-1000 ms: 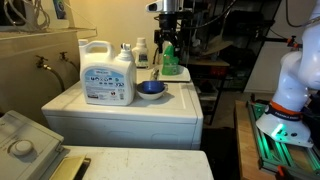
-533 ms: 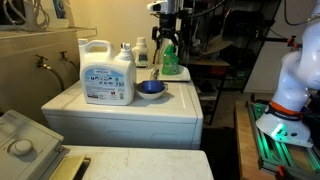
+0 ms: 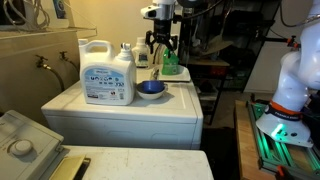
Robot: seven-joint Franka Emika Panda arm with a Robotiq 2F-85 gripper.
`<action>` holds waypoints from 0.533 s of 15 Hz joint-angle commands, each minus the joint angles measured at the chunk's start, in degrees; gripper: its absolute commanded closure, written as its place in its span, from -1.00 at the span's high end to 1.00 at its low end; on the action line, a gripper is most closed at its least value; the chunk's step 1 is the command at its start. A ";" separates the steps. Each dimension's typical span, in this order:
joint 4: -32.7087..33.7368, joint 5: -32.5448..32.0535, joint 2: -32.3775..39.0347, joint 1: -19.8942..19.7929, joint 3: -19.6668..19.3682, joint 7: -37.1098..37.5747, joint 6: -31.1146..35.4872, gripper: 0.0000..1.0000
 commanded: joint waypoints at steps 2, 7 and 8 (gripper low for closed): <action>-0.53 -3.32 3.24 1.39 1.27 -4.46 3.29 1.00; -0.82 -5.66 6.11 2.02 1.49 -4.98 3.39 1.00; -0.92 -7.48 6.76 2.37 1.13 -2.50 4.38 1.00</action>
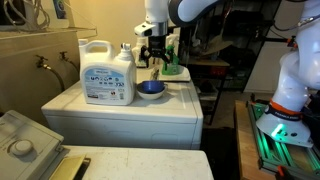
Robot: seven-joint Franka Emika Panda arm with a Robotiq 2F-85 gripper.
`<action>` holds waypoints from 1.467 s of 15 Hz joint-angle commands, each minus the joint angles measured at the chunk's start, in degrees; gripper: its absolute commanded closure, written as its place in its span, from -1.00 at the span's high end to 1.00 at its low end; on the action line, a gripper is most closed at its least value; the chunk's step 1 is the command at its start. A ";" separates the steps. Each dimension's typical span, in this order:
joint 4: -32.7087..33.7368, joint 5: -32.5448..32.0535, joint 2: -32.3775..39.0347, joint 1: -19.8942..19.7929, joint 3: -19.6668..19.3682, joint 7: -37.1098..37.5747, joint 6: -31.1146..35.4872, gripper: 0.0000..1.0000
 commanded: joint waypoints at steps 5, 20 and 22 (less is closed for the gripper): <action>-0.98 -6.06 3.67 0.15 -0.80 4.24 4.53 0.99; -1.05 -10.77 2.40 -0.38 -1.79 4.48 3.32 -0.48; -1.41 -13.92 -0.49 -0.08 -2.46 5.13 1.92 -0.48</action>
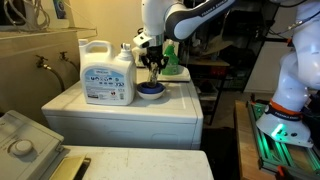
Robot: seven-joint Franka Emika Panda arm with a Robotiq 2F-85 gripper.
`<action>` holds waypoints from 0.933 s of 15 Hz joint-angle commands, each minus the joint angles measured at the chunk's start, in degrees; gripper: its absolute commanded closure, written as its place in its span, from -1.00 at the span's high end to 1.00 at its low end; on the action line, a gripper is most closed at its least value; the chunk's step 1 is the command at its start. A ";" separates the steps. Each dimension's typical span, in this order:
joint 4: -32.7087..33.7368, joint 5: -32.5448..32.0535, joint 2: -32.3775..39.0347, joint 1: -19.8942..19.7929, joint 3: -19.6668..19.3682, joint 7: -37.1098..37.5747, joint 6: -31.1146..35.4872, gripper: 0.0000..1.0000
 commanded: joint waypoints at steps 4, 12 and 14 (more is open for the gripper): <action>-0.69 -14.48 -7.91 0.80 -1.80 2.09 -8.77 -0.48; 1.78 -31.65 -0.28 2.09 -0.56 3.09 -27.57 -0.48; 2.57 -35.48 2.72 2.75 -0.59 5.35 -30.70 -0.48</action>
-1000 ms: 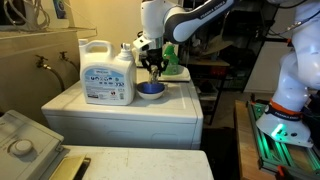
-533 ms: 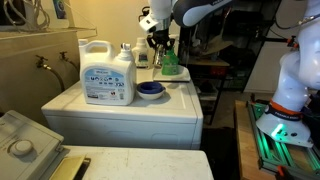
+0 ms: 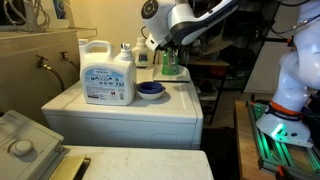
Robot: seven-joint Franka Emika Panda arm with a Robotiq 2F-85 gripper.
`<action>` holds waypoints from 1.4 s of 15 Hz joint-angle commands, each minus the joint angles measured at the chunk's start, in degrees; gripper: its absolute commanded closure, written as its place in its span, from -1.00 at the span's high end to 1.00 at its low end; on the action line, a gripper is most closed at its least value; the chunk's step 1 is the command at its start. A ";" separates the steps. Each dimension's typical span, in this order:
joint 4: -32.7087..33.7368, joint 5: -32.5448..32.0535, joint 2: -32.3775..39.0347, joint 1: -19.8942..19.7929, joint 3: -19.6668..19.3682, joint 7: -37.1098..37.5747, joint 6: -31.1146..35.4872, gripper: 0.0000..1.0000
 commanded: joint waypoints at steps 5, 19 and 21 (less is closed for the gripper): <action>5.42 -5.38 10.76 1.44 0.47 10.92 -8.45 -0.48; 0.22 -5.49 11.15 -1.93 -0.74 29.03 -7.11 -0.48; -0.19 -5.50 11.49 -2.19 -0.74 29.07 -7.58 -0.48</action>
